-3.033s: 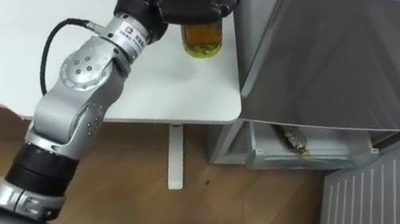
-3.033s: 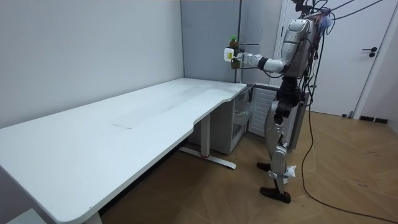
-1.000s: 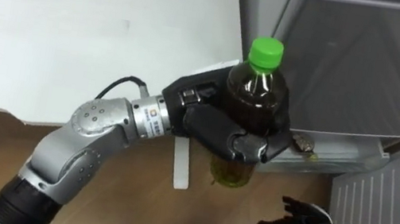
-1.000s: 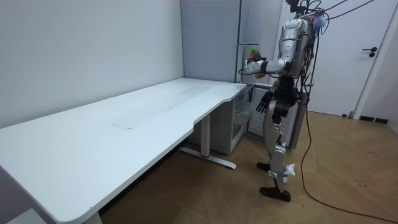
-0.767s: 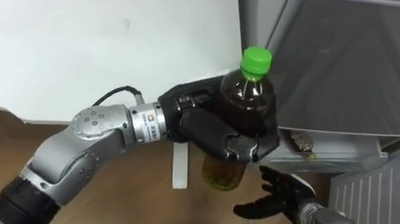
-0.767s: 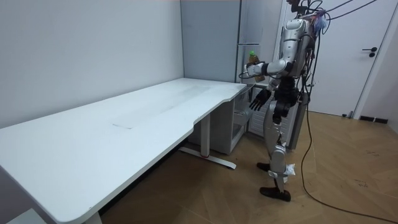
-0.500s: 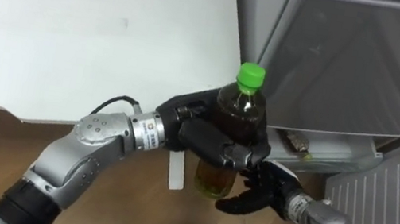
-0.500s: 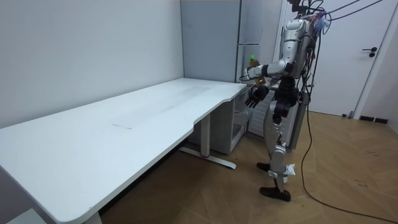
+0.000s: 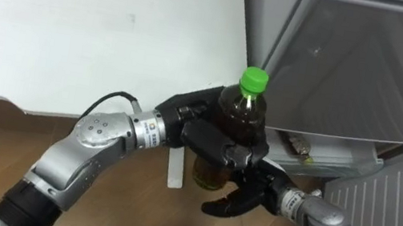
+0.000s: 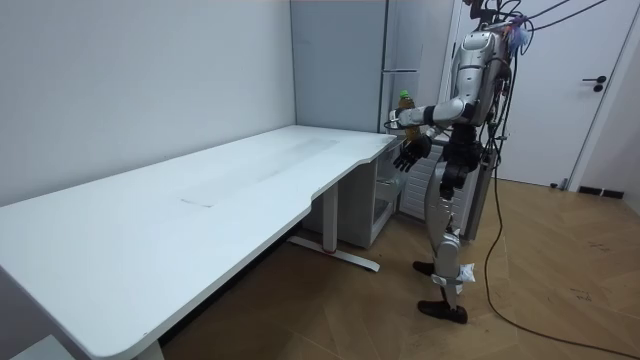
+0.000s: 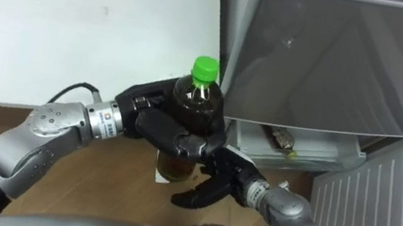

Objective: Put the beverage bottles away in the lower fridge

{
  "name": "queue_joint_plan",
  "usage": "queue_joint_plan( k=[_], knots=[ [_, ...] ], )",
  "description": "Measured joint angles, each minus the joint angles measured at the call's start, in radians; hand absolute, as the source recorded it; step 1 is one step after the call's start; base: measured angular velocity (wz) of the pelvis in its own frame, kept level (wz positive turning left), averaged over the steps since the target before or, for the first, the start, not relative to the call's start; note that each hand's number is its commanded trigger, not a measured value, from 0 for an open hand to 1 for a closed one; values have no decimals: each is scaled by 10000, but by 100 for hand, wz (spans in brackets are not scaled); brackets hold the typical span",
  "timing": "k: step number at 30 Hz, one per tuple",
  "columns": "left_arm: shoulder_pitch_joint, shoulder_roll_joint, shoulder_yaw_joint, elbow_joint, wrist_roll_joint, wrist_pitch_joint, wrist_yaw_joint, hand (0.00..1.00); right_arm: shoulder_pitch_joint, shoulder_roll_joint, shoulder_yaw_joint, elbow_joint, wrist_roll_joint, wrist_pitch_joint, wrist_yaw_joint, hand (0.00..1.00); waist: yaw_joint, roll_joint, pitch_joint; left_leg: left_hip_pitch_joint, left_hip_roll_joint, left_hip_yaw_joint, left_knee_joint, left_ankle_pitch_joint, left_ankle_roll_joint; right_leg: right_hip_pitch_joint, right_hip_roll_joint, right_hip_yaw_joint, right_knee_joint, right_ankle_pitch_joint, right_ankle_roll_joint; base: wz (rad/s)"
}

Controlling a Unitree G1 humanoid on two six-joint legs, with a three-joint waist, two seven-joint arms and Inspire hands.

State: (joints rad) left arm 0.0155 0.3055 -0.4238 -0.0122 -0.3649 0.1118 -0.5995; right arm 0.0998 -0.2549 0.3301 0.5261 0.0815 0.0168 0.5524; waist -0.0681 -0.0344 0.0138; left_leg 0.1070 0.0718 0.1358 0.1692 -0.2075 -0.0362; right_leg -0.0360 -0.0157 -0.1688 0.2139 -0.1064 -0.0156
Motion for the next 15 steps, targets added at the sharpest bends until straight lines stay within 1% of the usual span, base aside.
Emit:
queue_joint_plan(
  k=[3,5,7,8,10,12,13,15],
  knots=[
    [0,-23,150,-26,446,-74,14,100,12,-77,2,1,63,-42,435,0,-7,-81,-1,4,2,1,3,0,0,2,0,-4,20,-4,-2,0],
    [1,-24,180,-32,525,-106,29,100,41,-154,6,2,200,-55,695,0,-4,-164,-6,1,1,1,3,0,0,2,-7,3,67,-33,-3,0],
    [1,-14,182,-34,526,-207,60,100,98,-297,7,1,379,-55,1025,0,61,-318,-47,-11,8,-4,3,0,0,2,-9,2,77,-45,-6,0],
    [1,-12,183,-34,525,-258,74,100,112,-326,8,1,386,-56,1091,0,69,-362,-49,-6,11,-4,3,0,0,2,-8,-2,80,-46,-8,0],
    [0,-10,189,-39,525,-416,102,100,231,-410,10,1,671,-55,1349,0,192,-548,-55,37,23,2,6,0,0,1,1,-23,90,-44,-13,0],
    [0,-6,189,-39,525,-462,199,100,260,-446,11,0,778,-55,1588,0,237,-656,-58,34,21,4,6,-1,-1,-3,0,-24,95,-42,-15,0],
    [0,7,191,-38,525,-471,244,100,259,-448,11,-1,799,-55,1700,0,248,-704,-71,32,18,5,6,-2,0,-3,-2,-24,95,-42,-15,0],
    [0,24,200,-39,524,-476,285,100,259,-448,12,-2,859,-55,1834,0,339,-749,-81,46,15,17,3,-3,-1,-3,-2,-8,103,-42,-15,0]
  ],
)
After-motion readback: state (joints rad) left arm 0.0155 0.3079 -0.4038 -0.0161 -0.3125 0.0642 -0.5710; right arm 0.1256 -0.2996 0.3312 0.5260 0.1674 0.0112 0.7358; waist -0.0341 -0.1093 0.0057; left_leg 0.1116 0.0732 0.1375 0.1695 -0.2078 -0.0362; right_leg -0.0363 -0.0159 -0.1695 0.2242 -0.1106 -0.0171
